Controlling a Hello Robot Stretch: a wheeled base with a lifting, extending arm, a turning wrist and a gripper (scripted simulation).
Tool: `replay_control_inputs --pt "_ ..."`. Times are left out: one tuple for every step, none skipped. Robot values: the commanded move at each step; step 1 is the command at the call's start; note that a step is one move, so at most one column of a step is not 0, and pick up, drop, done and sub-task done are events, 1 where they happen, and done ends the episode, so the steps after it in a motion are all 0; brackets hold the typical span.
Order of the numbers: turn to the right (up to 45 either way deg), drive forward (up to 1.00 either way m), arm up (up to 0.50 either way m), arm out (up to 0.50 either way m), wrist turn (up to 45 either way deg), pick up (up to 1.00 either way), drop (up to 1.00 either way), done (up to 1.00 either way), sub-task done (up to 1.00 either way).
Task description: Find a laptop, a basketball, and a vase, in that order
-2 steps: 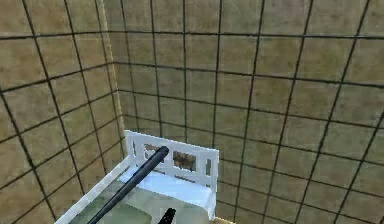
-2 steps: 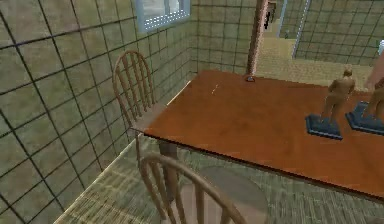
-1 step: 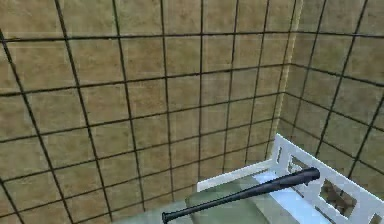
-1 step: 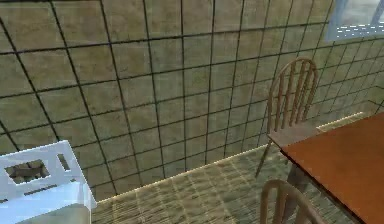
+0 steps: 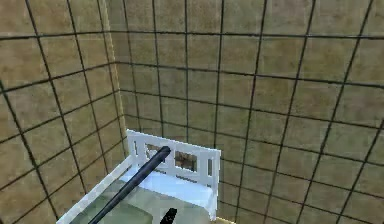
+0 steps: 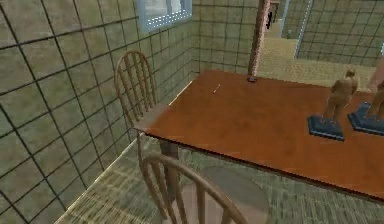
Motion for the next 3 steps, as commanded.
replay_control_inputs --pt "-45.0 0.0 0.0 0.0 0.0 0.0 0.0 0.0 0.0" --pt "-45.0 0.0 0.0 0.0 0.0 0.0 0.0 0.0 0.0" --pt "-45.0 0.0 0.0 0.0 0.0 0.0 0.0 0.0 0.0"
